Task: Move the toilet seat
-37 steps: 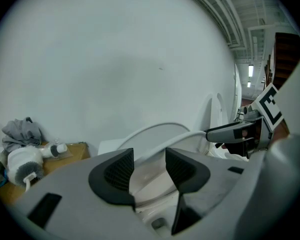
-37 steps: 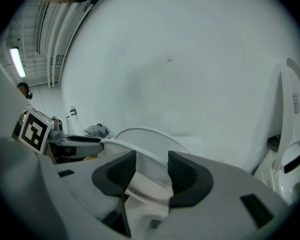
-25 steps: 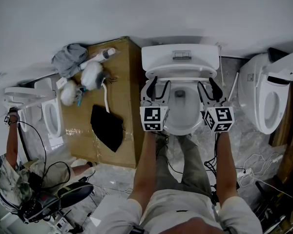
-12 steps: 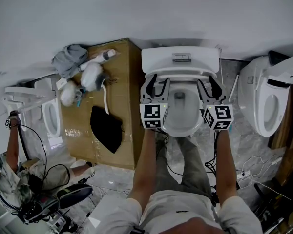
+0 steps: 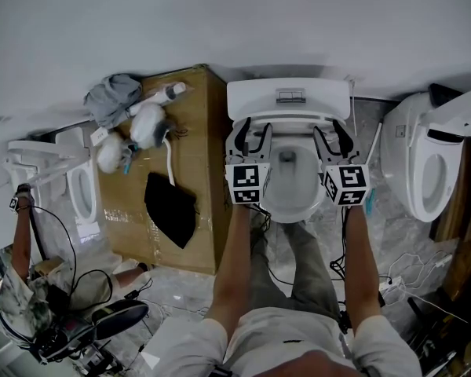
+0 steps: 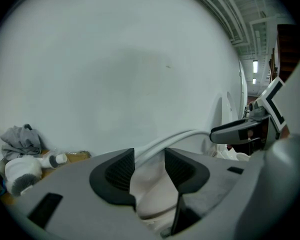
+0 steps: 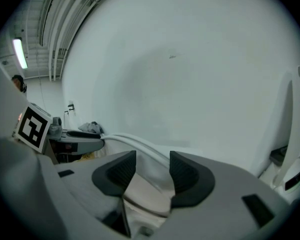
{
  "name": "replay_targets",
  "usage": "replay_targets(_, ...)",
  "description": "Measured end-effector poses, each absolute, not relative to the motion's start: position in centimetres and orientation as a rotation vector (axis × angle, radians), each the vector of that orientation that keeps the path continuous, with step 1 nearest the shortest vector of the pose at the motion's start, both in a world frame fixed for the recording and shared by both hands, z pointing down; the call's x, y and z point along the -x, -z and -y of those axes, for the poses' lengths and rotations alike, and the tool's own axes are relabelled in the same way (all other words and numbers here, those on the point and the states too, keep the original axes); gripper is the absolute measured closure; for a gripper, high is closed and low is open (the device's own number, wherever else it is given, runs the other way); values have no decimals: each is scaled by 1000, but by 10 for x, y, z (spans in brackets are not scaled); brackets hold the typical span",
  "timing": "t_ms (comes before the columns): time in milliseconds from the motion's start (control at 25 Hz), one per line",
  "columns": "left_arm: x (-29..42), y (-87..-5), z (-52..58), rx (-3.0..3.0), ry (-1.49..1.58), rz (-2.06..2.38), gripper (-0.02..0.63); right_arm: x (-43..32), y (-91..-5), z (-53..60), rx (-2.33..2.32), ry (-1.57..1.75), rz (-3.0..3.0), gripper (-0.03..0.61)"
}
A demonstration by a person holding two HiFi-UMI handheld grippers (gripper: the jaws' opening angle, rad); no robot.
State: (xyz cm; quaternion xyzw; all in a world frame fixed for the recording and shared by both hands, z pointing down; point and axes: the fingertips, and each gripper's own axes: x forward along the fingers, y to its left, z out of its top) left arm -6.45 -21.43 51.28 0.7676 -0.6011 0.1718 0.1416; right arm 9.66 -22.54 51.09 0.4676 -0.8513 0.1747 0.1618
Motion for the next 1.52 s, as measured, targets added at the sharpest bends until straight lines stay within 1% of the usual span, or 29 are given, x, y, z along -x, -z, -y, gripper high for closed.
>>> replay_targets(440, 64, -479, 198, -2254, -434, 1716, 408, -101, -485, 207, -1360, -473, 2401, 364)
replay_targets(760, 50, -446, 170, -2332, -433, 1632, 430, -99, -443, 172, -1419, -472, 2406, 364)
replay_targets(1520, 37, -328, 41, -2639, -339, 1343, 439, -93, -325, 12, -1693, -413, 2302, 364)
